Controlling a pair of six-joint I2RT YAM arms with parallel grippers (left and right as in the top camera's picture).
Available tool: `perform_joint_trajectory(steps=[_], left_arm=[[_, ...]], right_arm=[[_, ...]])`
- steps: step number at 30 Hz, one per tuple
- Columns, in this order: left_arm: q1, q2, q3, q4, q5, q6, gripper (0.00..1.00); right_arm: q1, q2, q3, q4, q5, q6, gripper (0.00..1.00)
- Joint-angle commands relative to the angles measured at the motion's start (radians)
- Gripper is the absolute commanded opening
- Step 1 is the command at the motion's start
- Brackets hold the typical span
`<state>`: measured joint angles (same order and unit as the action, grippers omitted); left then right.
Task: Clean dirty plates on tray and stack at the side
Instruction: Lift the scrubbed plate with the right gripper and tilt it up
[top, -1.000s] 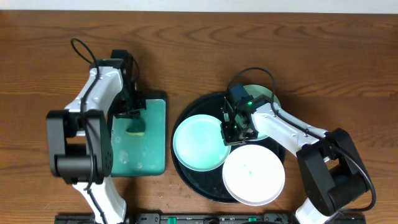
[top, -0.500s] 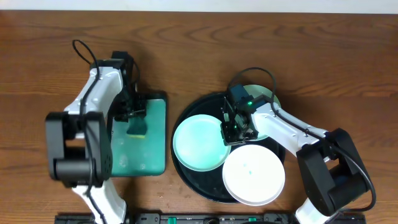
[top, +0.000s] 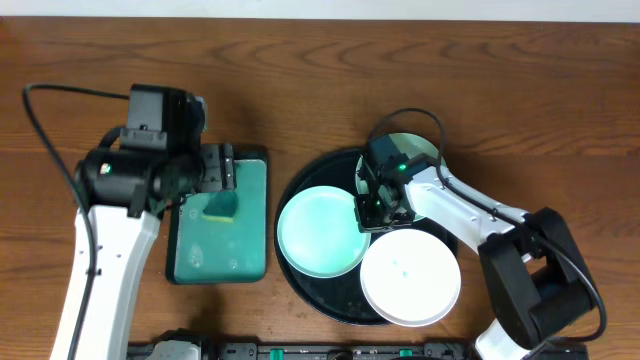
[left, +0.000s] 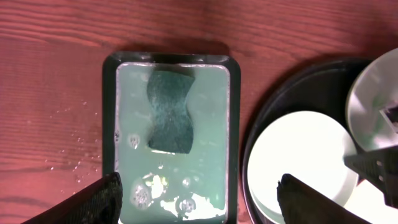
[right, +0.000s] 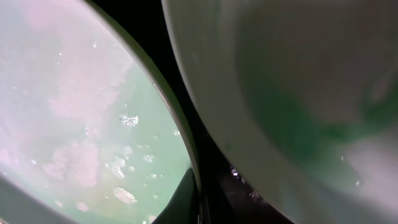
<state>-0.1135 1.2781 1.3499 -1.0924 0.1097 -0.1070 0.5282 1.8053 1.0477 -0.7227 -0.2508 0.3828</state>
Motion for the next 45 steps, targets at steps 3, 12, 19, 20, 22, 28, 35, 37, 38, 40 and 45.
perform_joint_trajectory(steps=[3, 12, 19, 20, 22, 28, 35, 37, 38, 40, 45], left_arm=[[0.000, -0.024, 0.000, -0.023, 0.002, 0.008, 0.80], [0.000, -0.017, 0.000, -0.037, 0.003, 0.008, 0.80], [0.000, -0.017, 0.000, -0.042, 0.003, 0.008, 0.80], [0.000, -0.017, 0.000, -0.048, 0.003, 0.008, 0.80], [0.000, -0.017, 0.000, -0.055, 0.003, 0.009, 0.80], [0.000, -0.017, 0.000, -0.058, 0.003, 0.009, 0.81], [0.000, -0.017, 0.000, -0.059, 0.003, 0.009, 0.81], [0.000, -0.017, 0.000, -0.060, 0.003, 0.009, 0.81], [0.000, -0.017, 0.000, -0.060, 0.003, 0.009, 0.81], [0.000, -0.017, 0.000, -0.060, 0.003, 0.009, 0.81], [0.000, -0.017, 0.000, -0.059, 0.003, 0.009, 0.81]], right_arm=[[0.005, -0.127, -0.002, -0.002, -0.016, 0.055, 0.01], [-0.060, -0.331, -0.002, -0.102, -0.043, 0.119, 0.01], [-0.195, -0.377, -0.002, -0.151, -0.411, 0.148, 0.01], [-0.215, -0.376, -0.002, -0.148, -0.476, 0.148, 0.01], [-0.247, -0.377, -0.002, -0.137, -0.551, 0.147, 0.01], [-0.285, -0.377, -0.002, -0.003, -0.500, 0.084, 0.01], [-0.285, -0.377, -0.002, 0.188, -0.227, 0.011, 0.01], [-0.285, -0.377, -0.002, 0.222, -0.213, -0.028, 0.01], [-0.285, -0.377, -0.002, 0.233, -0.195, -0.047, 0.01], [-0.285, -0.377, -0.002, 0.237, -0.170, -0.097, 0.01], [-0.282, -0.377, -0.002, 0.193, -0.106, -0.228, 0.01]])
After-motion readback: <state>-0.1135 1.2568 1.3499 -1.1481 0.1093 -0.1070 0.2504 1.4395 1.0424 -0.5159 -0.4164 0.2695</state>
